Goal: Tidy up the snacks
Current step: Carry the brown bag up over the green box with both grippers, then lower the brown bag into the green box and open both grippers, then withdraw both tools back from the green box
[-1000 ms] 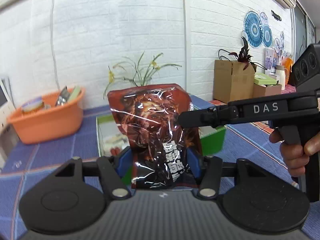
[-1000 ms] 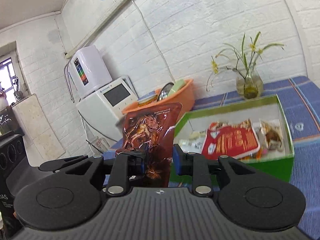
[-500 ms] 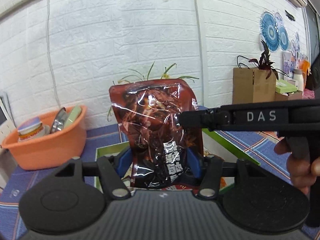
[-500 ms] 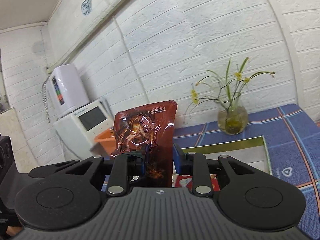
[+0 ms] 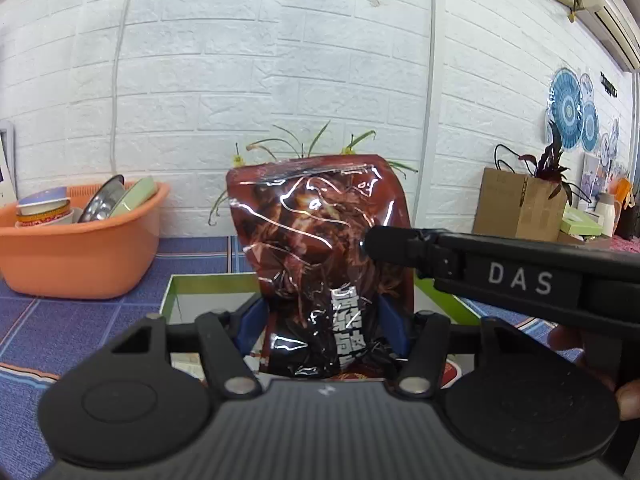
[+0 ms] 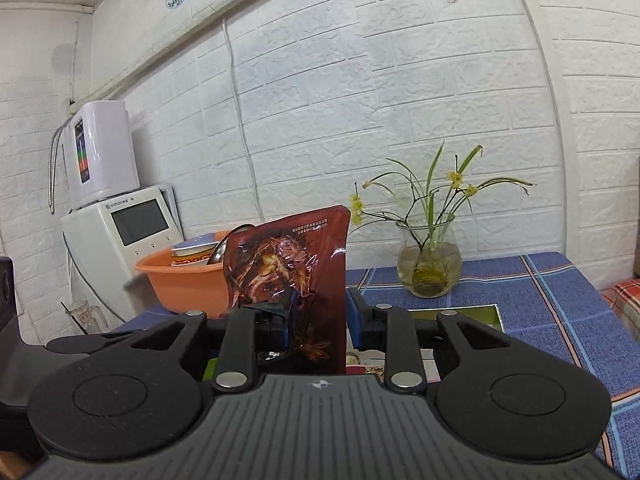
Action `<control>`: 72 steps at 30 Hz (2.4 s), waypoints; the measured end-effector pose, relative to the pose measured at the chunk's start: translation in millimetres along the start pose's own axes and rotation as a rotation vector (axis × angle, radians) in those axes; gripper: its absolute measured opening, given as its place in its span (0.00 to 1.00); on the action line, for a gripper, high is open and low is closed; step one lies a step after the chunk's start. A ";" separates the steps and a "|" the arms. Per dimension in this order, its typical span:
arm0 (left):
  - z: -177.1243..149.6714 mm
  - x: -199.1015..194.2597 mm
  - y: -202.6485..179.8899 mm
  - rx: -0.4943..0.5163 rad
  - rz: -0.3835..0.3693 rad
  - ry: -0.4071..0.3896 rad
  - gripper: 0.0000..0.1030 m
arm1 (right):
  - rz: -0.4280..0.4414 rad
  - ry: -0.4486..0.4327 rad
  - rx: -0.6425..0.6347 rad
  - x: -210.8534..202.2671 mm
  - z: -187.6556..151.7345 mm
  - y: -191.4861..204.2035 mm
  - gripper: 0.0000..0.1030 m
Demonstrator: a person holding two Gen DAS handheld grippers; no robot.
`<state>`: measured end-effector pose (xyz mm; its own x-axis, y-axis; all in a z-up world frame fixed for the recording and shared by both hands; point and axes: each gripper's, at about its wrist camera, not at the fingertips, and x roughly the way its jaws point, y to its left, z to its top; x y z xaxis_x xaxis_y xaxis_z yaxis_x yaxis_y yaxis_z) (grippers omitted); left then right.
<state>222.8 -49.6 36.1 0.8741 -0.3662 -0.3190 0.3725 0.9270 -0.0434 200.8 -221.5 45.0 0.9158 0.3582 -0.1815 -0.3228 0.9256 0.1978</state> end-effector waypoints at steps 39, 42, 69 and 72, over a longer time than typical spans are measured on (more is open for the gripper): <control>-5.8 3.6 11.5 -0.010 0.153 -0.055 0.90 | -0.111 0.015 0.004 12.4 -13.5 -8.9 1.00; -5.2 1.4 9.5 0.002 0.203 -0.051 0.91 | -0.119 -0.001 0.002 11.0 -12.1 -8.4 1.00; -30.9 -89.6 1.6 -0.032 0.169 -0.037 1.00 | -0.212 -0.032 -0.035 -19.0 -4.5 10.5 1.00; -43.1 -108.6 -0.2 -0.033 0.186 -0.066 1.00 | -0.273 0.017 0.016 -35.2 -12.3 13.5 1.00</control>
<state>114.3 -6.5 29.9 0.9461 -0.1916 -0.2612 0.1930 0.9810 -0.0205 161.3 -220.1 42.2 0.9644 0.0975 -0.2459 -0.0604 0.9862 0.1543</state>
